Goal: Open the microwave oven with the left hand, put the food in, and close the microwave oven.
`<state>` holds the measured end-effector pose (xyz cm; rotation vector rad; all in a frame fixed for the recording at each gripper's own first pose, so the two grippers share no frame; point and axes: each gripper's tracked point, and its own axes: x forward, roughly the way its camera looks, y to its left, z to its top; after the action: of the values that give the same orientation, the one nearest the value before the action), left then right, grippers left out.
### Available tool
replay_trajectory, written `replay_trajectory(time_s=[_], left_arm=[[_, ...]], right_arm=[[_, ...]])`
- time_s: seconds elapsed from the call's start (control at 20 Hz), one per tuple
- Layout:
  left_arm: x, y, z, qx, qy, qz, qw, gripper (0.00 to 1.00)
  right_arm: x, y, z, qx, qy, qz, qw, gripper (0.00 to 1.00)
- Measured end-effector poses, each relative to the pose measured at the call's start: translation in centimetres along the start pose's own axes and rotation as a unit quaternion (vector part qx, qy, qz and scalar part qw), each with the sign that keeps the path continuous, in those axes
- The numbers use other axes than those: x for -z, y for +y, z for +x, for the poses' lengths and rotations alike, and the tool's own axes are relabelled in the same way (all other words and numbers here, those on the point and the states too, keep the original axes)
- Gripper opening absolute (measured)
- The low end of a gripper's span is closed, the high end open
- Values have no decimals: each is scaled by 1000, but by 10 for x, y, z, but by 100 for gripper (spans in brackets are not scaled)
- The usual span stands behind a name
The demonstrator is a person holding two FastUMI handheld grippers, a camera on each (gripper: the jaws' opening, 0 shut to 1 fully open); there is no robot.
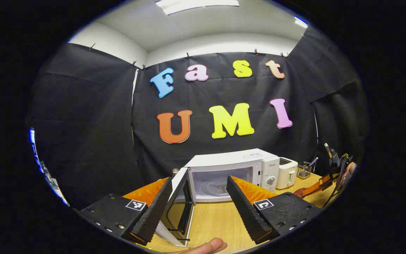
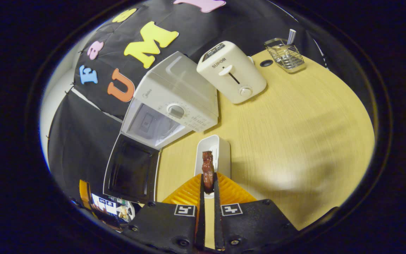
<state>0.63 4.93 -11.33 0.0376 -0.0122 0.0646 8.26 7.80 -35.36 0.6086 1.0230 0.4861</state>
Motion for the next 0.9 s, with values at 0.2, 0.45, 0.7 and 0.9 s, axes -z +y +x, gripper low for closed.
replay_trajectory(time_s=[0.2,0.45,0.7,0.9], left_arm=[[-1,11,-4,20,-3,-39,999,95],[7,27,-3,29,2,-50,998,95],[7,43,-3,30,-1,-55,998,95],[8,54,-7,26,1,-58,998,95]], right_arm=[[7,36,-8,-15,-40,-35,998,13],[15,90,9,-54,-67,-57,995,13],[11,145,49,-95,-105,-64,988,13],[-6,176,93,-110,-175,-24,978,13]])
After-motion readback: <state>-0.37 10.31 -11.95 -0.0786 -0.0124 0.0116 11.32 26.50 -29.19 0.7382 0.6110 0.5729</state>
